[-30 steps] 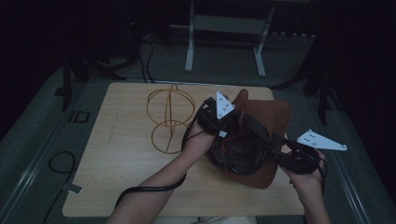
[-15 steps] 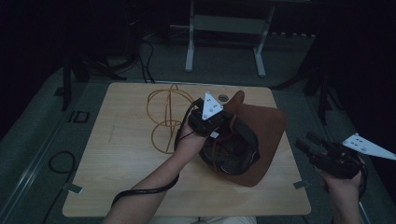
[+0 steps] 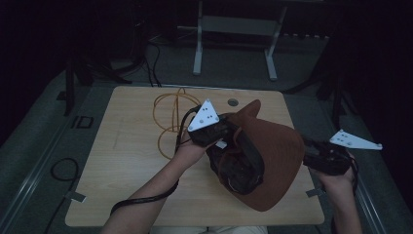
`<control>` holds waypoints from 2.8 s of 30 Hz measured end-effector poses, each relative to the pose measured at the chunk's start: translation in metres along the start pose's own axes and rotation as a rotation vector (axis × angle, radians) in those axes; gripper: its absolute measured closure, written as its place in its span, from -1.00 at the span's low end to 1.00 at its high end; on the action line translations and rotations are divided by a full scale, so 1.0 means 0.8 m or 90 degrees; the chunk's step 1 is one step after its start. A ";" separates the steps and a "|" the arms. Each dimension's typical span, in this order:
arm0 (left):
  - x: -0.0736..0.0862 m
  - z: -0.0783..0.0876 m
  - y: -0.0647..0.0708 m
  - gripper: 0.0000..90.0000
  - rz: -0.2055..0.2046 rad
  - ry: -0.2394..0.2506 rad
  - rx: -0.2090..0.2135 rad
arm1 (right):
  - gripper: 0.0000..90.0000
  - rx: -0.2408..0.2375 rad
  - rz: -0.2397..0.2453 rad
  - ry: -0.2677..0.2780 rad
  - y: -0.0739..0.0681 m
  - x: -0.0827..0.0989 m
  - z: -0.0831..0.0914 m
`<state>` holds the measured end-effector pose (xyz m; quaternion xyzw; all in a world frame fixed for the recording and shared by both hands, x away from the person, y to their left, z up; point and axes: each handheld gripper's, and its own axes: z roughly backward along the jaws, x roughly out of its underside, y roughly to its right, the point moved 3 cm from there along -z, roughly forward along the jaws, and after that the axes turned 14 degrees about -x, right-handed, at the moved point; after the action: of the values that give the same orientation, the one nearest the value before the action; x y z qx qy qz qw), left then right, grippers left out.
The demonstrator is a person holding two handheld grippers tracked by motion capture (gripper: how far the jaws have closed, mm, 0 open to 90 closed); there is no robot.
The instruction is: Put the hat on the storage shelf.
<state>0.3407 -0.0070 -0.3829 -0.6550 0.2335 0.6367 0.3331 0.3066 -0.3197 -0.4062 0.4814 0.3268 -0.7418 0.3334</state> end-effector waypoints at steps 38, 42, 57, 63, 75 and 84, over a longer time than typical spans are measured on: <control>-0.025 -0.002 0.048 0.89 -0.025 0.038 0.101 | 0.92 -0.286 0.063 0.022 -0.071 -0.039 -0.114; -0.027 -0.002 0.046 0.78 -0.025 0.027 0.098 | 0.93 -0.297 0.040 0.027 -0.068 -0.039 -0.112; -0.013 0.007 0.030 0.36 -0.038 -0.025 0.094 | 0.93 -0.265 0.038 0.041 -0.051 -0.045 -0.090; -0.003 0.016 0.017 0.34 -0.028 -0.034 0.073 | 0.94 -0.258 0.041 0.059 -0.047 -0.047 -0.080; 0.050 0.057 -0.013 0.34 -0.012 -0.083 0.020 | 0.93 -0.225 0.027 0.115 -0.024 -0.061 -0.045; 0.119 0.097 -0.023 0.34 0.007 -0.154 -0.017 | 0.93 -0.211 0.007 0.130 -0.006 -0.067 -0.048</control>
<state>0.3091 0.0733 -0.4723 -0.5768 0.1865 0.7157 0.3468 0.3388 -0.2768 -0.3676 0.4944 0.4739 -0.6235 0.3771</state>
